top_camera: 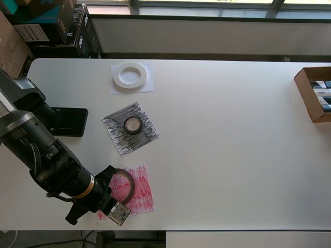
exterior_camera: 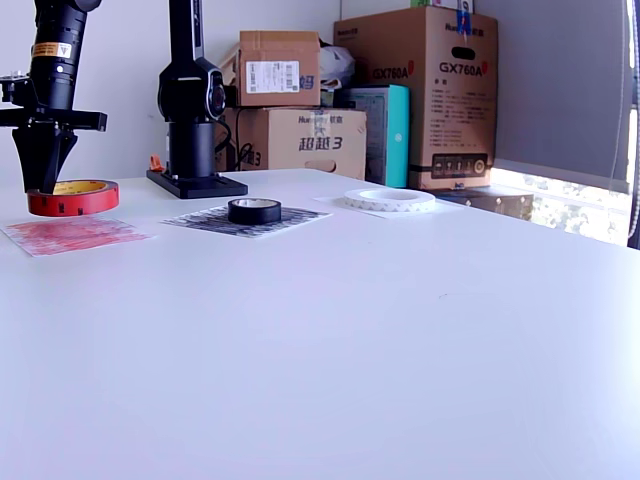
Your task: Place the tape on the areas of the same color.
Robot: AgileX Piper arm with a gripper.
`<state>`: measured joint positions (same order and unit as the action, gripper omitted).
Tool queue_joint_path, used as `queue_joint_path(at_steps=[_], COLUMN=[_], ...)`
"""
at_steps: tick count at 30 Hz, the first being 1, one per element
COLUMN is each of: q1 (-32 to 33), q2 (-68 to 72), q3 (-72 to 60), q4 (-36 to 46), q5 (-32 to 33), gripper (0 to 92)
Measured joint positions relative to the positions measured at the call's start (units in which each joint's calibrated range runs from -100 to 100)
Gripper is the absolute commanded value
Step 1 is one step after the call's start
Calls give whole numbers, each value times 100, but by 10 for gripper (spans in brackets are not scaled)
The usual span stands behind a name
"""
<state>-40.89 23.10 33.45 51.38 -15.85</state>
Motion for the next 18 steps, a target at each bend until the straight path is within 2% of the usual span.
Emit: queue_joint_path(at_steps=[18], q1=[-54], q2=[599], q3=[-647], q4=[-1], q5=[76], gripper=[1])
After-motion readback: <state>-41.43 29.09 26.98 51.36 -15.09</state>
